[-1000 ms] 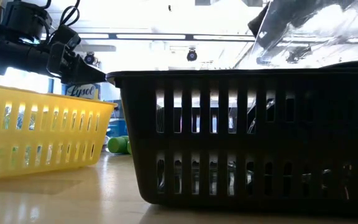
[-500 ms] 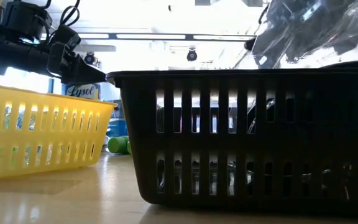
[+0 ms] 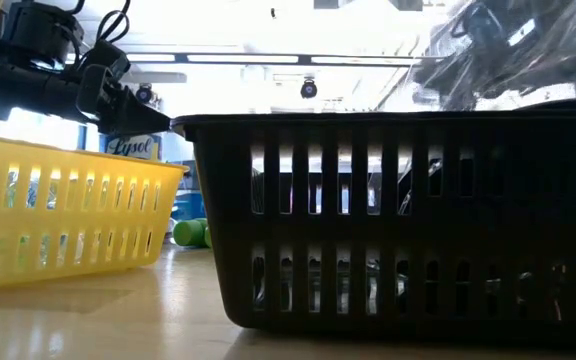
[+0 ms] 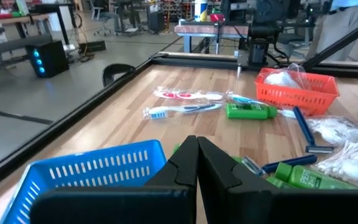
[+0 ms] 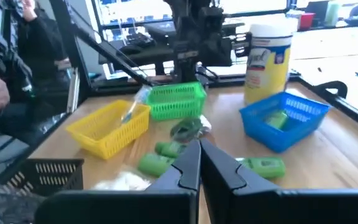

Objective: Pick & Place Travel size toiletries
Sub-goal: Put the green shampoo into the blue bin

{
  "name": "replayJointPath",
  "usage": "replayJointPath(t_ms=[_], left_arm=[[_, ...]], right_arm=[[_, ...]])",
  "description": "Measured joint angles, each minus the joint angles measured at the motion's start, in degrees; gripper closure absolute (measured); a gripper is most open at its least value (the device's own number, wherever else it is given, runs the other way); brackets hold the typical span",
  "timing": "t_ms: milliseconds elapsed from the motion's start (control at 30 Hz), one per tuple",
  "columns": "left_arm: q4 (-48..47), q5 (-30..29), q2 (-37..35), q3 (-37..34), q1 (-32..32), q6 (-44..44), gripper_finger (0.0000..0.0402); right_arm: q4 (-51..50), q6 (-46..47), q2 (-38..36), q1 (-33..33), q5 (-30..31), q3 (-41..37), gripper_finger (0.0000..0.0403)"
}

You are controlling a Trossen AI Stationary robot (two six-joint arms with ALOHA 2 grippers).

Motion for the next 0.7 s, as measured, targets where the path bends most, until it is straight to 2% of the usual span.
replayJointPath(t_ms=[133, 367, 700], left_arm=[[-0.1, 0.0, 0.0, 0.0, 0.0, -0.2, 0.0402], [0.0, -0.9, 0.0, 0.0, 0.0, -3.0, 0.0402], [0.0, -3.1, 0.0, 0.0, 0.0, -4.2, 0.0402]], right_arm=[[-5.4, 0.0, -9.2, -0.2, -1.6, 0.0, 0.0401], [-12.4, -0.6, -17.4, -0.2, -2.9, -0.3, 0.0401], [-5.3, -0.2, -29.3, -0.2, 0.0, -11.7, 0.0401]])
